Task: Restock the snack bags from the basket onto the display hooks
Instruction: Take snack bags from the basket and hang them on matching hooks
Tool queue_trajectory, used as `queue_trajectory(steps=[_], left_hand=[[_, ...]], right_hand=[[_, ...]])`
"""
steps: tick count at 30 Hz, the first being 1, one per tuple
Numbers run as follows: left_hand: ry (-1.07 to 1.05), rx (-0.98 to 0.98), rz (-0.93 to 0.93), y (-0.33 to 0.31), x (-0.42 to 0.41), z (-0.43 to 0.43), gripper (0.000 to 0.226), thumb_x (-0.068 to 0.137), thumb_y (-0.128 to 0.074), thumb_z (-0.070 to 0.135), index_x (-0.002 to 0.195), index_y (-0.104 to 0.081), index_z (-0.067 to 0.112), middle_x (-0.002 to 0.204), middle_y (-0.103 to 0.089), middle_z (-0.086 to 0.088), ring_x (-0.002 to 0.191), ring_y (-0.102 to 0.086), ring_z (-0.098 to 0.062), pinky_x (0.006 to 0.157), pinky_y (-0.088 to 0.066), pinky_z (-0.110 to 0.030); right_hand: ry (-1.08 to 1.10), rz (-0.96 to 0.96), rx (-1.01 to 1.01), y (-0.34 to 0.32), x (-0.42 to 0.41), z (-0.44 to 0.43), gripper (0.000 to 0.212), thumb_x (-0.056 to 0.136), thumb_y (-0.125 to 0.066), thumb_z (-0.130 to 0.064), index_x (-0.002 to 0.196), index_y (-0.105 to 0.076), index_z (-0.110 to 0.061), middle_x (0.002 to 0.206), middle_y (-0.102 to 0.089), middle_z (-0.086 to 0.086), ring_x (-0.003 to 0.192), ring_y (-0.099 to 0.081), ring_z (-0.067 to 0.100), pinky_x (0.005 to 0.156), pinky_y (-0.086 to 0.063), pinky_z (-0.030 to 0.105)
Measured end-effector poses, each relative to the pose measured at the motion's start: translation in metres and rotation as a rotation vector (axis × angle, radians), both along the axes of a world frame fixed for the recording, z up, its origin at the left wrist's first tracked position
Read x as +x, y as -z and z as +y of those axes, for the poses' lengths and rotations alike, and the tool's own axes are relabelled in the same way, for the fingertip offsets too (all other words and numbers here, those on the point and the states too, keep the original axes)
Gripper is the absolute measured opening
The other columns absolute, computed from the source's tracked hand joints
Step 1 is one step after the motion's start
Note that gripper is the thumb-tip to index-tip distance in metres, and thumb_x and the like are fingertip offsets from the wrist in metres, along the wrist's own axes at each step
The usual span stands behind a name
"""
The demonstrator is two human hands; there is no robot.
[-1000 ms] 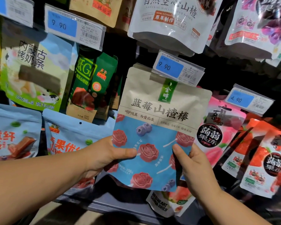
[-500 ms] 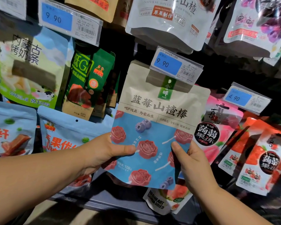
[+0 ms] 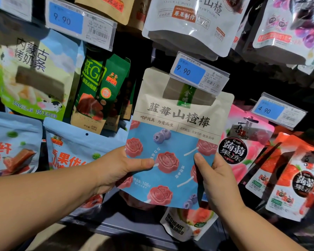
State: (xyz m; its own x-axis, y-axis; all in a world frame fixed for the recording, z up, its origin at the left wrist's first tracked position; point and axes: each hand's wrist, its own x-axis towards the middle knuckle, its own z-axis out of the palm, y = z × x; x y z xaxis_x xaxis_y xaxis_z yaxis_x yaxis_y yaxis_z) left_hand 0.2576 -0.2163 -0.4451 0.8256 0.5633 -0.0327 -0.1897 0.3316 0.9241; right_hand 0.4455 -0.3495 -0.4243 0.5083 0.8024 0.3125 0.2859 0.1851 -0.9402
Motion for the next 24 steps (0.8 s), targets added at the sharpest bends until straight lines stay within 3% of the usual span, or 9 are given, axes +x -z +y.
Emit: queue_trajectory(steps=[7, 9, 11, 14, 19, 21, 24], left_hand=[[-0.005, 0.006, -0.002, 0.000, 0.002, 0.001, 0.037, 0.070, -0.072, 0.012, 0.106, -0.073, 0.015, 0.109, -0.074, -0.011, 0.099, -0.072, -0.027, 0.075, -0.061, -0.033], [-0.017, 0.019, 0.005, 0.000, 0.003, 0.001, 0.038, 0.070, -0.077, 0.009, 0.107, -0.073, 0.015, 0.109, -0.074, -0.011, 0.100, -0.072, -0.028, 0.077, -0.061, -0.034], [-0.060, 0.049, 0.007, -0.001, 0.006, 0.001, 0.040, 0.072, -0.081, 0.008, 0.110, -0.071, 0.015, 0.109, -0.075, -0.009, 0.100, -0.072, -0.027, 0.079, -0.061, -0.034], [-0.169, 0.110, 0.006, -0.002, 0.009, 0.000, 0.041, 0.070, -0.074, 0.014, 0.111, -0.069, 0.017, 0.104, -0.076, -0.006, 0.095, -0.073, -0.024, 0.074, -0.061, -0.031], [-0.411, 0.275, 0.211, 0.009, 0.014, 0.010, 0.069, 0.055, -0.093, 0.047, 0.112, -0.066, 0.019, 0.100, -0.077, 0.002, 0.092, -0.074, -0.018, 0.084, -0.058, -0.041], [-0.446, 0.276, 0.236, 0.011, 0.016, 0.013, 0.086, 0.042, -0.090, 0.063, 0.112, -0.066, 0.020, 0.100, -0.076, 0.002, 0.093, -0.073, -0.019, 0.087, -0.057, -0.046], [-0.510, 0.309, 0.271, 0.007, 0.022, 0.015, 0.084, 0.042, -0.082, 0.067, 0.110, -0.065, 0.020, 0.097, -0.076, 0.004, 0.090, -0.073, -0.016, 0.084, -0.058, -0.042]], right_hand=[[0.028, 0.013, 0.009, -0.001, 0.001, 0.002, 0.066, 0.058, -0.076, -0.076, 0.104, -0.072, -0.028, 0.111, -0.075, 0.002, 0.106, -0.070, 0.026, 0.094, -0.053, 0.053], [0.043, 0.014, -0.008, -0.001, 0.002, 0.004, 0.048, 0.073, -0.074, -0.060, 0.106, -0.072, -0.025, 0.110, -0.075, 0.002, 0.106, -0.070, 0.028, 0.094, -0.053, 0.055], [0.078, 0.003, -0.030, 0.001, 0.006, 0.007, 0.017, 0.092, -0.066, -0.030, 0.106, -0.070, -0.021, 0.105, -0.076, 0.002, 0.103, -0.070, 0.028, 0.093, -0.052, 0.059], [0.137, -0.033, -0.083, 0.004, 0.011, 0.013, 0.011, 0.097, -0.061, -0.018, 0.104, -0.069, -0.019, 0.100, -0.077, 0.001, 0.098, -0.071, 0.026, 0.091, -0.053, 0.058], [0.176, -0.067, -0.119, 0.007, 0.012, 0.019, 0.007, 0.096, -0.064, -0.020, 0.099, -0.070, -0.021, 0.095, -0.077, -0.002, 0.093, -0.072, 0.021, 0.089, -0.055, 0.054], [0.188, -0.092, -0.130, 0.008, 0.011, 0.022, 0.010, 0.096, -0.064, -0.018, 0.094, -0.071, -0.025, 0.093, -0.077, -0.004, 0.091, -0.072, 0.018, 0.087, -0.056, 0.049], [0.203, -0.140, -0.142, 0.008, 0.010, 0.027, 0.013, 0.095, -0.064, -0.018, 0.089, -0.071, -0.027, 0.088, -0.077, -0.007, 0.086, -0.072, 0.010, 0.082, -0.056, 0.038]])
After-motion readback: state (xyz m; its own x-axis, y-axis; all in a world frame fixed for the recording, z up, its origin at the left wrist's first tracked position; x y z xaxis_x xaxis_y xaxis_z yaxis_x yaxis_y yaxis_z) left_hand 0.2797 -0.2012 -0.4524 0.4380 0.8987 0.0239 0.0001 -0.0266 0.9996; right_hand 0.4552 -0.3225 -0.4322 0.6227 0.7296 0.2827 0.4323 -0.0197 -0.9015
